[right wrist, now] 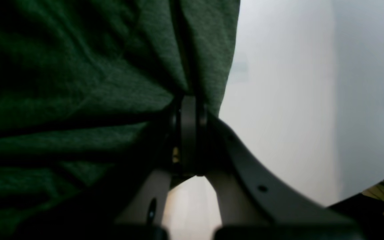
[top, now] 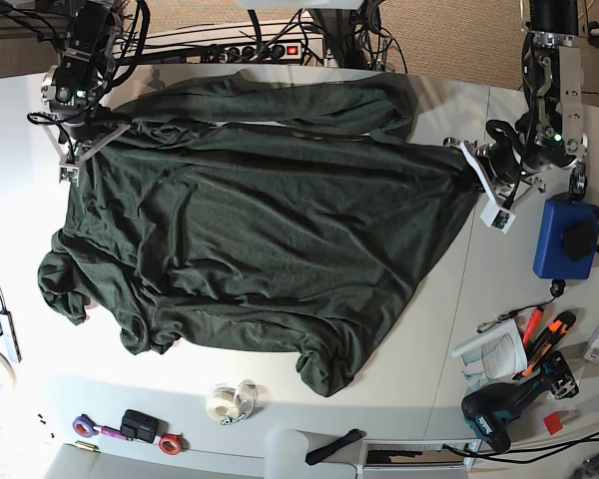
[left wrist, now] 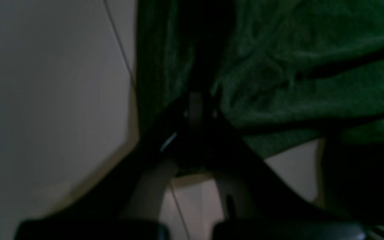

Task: Layout the t-shirt on the table in an organized manner, then fold the t-shirt properly
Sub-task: 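Pull the shirt taut with both grippers away from each other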

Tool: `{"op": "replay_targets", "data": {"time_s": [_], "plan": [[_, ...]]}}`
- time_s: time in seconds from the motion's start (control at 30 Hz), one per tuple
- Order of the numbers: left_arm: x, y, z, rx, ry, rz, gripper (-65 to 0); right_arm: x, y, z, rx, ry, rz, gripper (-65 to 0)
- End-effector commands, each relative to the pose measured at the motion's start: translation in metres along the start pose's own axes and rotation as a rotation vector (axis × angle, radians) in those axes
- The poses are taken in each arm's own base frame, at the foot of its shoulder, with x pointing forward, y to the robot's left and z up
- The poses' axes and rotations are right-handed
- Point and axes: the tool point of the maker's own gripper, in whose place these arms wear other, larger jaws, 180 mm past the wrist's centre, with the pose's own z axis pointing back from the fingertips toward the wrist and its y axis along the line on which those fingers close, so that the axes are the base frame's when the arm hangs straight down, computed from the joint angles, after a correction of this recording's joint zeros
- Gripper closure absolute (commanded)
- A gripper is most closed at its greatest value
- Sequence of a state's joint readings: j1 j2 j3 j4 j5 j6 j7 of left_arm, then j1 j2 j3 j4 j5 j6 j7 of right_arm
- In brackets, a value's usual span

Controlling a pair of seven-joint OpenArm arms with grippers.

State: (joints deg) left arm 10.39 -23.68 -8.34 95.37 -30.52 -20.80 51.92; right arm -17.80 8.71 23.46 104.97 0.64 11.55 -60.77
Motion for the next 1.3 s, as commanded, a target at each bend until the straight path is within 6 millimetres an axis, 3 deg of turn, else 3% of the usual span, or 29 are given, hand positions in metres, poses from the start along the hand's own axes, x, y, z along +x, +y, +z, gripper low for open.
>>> {"op": "replay_targets", "data": {"time_s": [0.0,0.33,0.53,0.7,0.93,1.27], "plan": [[-0.051,0.004,0.002,0.027,0.208,-0.017,0.0,-0.005,-0.006,0.001,-0.017,0.029,0.004,0.0],[-0.075,-0.002,0.004,0.016,0.255,0.001,0.0,0.005,-0.018,0.002,-0.064,-0.012,0.038,0.0],[-0.082,0.003,0.009,0.033,0.264,0.020,0.0,-0.013,-0.018,0.002,-0.062,0.064,0.047,0.0],[-0.080,0.024,0.019,0.083,0.238,0.062,0.0,-0.034,-0.019,0.004,-0.062,0.113,0.064,0.0],[-0.067,0.036,0.032,0.057,0.153,0.120,0.0,-0.055,-0.015,0.007,-0.033,0.167,0.062,0.0],[-0.058,0.030,0.033,0.006,0.099,0.152,0.0,-0.043,-0.009,0.005,-0.004,0.119,0.039,0.0]]}}
